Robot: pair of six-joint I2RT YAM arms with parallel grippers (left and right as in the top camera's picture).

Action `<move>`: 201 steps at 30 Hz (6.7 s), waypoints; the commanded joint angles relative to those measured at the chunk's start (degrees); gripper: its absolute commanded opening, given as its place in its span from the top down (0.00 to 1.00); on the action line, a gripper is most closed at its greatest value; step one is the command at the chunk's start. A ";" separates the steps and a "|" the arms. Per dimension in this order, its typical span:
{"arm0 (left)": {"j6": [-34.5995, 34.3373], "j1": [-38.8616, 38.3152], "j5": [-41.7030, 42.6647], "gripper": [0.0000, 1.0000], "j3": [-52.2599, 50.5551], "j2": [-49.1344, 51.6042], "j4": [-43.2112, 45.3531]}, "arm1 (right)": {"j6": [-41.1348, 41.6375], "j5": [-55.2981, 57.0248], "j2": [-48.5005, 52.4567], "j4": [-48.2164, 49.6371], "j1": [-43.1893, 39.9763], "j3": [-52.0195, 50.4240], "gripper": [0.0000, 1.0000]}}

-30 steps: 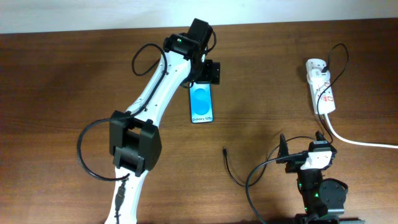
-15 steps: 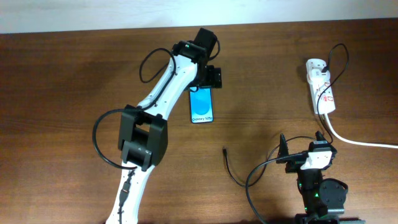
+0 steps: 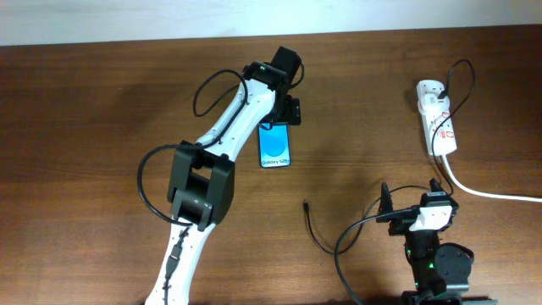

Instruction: Plug charger to phone and switch on socket

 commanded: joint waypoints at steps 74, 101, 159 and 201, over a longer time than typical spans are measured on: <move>5.27 1.25 6.75 0.01 10.62 -21.49 -32.06 | 0.02 0.26 -0.44 -0.31 0.50 -0.28 0.02; -2.54 1.09 6.54 0.01 -19.32 -24.83 -7.19 | 0.02 0.26 -0.44 -0.31 0.50 -0.28 0.02; -4.66 -1.40 3.65 0.01 -19.50 -8.04 1.95 | 0.02 0.26 -0.44 -0.31 0.50 -0.28 0.02; -3.34 -0.92 6.14 0.01 -19.58 -4.22 1.86 | 0.02 0.26 -0.44 -0.31 0.50 -0.28 0.02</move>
